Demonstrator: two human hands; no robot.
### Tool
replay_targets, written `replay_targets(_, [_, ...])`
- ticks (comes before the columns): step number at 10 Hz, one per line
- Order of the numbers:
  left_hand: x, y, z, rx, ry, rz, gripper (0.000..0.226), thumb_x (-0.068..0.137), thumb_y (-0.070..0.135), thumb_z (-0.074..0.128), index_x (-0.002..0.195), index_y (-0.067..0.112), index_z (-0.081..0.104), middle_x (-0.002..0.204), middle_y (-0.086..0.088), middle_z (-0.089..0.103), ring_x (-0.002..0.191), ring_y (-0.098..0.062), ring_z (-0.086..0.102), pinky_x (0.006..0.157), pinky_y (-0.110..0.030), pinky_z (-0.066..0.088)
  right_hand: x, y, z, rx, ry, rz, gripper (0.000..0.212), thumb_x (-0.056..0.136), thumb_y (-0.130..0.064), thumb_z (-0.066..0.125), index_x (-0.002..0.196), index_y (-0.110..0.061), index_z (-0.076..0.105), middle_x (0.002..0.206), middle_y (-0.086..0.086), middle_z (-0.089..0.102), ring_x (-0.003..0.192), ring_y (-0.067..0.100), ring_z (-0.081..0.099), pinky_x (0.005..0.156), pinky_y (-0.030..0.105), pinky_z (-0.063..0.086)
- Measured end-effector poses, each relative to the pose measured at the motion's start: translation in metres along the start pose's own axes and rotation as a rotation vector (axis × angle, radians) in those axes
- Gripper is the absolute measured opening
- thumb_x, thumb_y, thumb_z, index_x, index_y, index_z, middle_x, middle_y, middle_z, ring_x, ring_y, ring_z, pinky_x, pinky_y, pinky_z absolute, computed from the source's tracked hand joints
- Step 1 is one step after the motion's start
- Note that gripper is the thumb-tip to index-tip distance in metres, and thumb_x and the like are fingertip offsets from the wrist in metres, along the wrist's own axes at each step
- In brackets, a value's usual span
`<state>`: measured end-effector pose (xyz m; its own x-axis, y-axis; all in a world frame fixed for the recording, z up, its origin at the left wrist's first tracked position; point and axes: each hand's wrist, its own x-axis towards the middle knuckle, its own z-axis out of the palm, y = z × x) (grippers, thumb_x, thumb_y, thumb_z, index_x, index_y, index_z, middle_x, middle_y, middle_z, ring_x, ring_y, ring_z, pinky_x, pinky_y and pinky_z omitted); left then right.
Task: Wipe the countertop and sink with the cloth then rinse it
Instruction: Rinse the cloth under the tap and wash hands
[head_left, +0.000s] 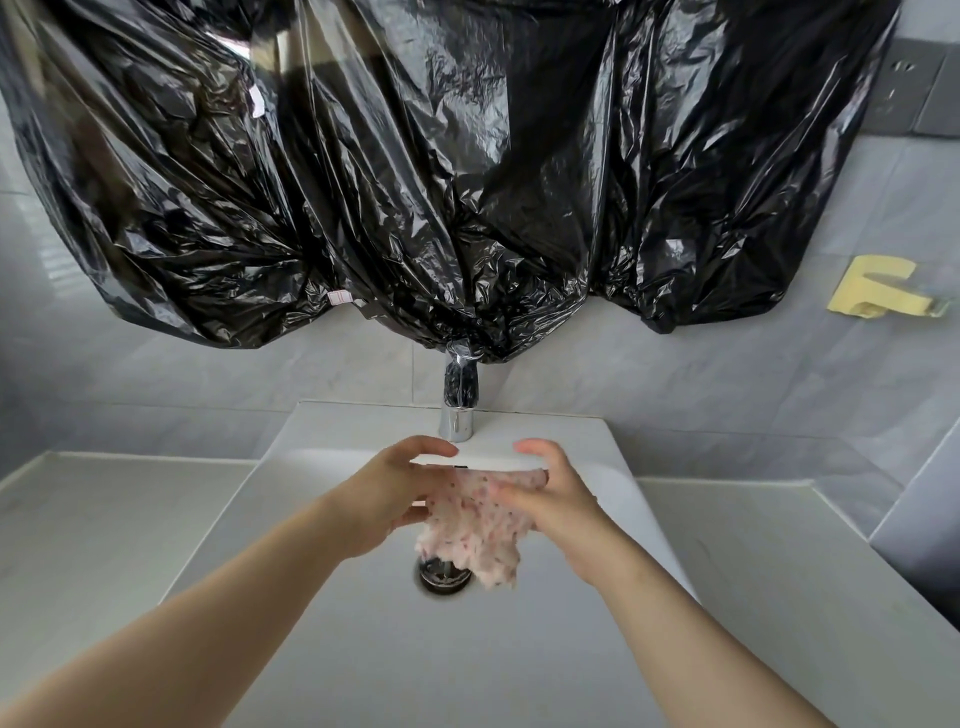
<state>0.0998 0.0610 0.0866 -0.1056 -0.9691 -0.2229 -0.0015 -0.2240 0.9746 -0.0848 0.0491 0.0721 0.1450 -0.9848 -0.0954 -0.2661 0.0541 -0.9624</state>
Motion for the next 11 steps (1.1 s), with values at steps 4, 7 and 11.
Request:
replay_targets(4, [0.05, -0.015, 0.032, 0.293, 0.09, -0.073, 0.013, 0.078, 0.018, 0.061, 0.085, 0.007, 0.06, 0.087, -0.005, 0.059, 0.085, -0.02, 0.054, 0.077, -0.031, 0.045, 0.019, 0.024, -0.042, -0.13, 0.106, 0.162, 0.014, 0.083, -0.014, 0.056, 0.09, -0.025, 0.052, 0.092, 0.003, 0.059, 0.082, 0.018, 0.054, 0.07, 0.027, 0.042])
replay_targets(7, [0.099, -0.015, 0.061, -0.199, 0.021, -0.117, 0.027, 0.085, 0.004, 0.062, 0.092, 0.018, 0.041, 0.067, -0.006, 0.06, 0.048, -0.014, 0.054, 0.051, -0.028, 0.05, 0.07, 0.05, -0.059, 0.167, 0.34, 0.172, 0.014, 0.09, -0.015, 0.054, 0.09, -0.028, 0.051, 0.085, 0.003, 0.055, 0.071, 0.017, 0.052, 0.057, 0.026, 0.04])
replay_targets(11, [0.197, -0.021, 0.082, 1.276, 0.315, 0.145, 0.038, 0.088, 0.004, 0.04, 0.124, 0.008, 0.05, 0.144, -0.011, 0.034, 0.125, -0.029, 0.041, 0.095, -0.034, 0.037, 0.17, 0.07, -0.063, -1.002, 0.354, -0.137, 0.035, 0.093, -0.026, 0.048, 0.128, -0.027, 0.055, 0.136, -0.003, 0.047, 0.125, 0.027, 0.04, 0.098, 0.035, 0.033])
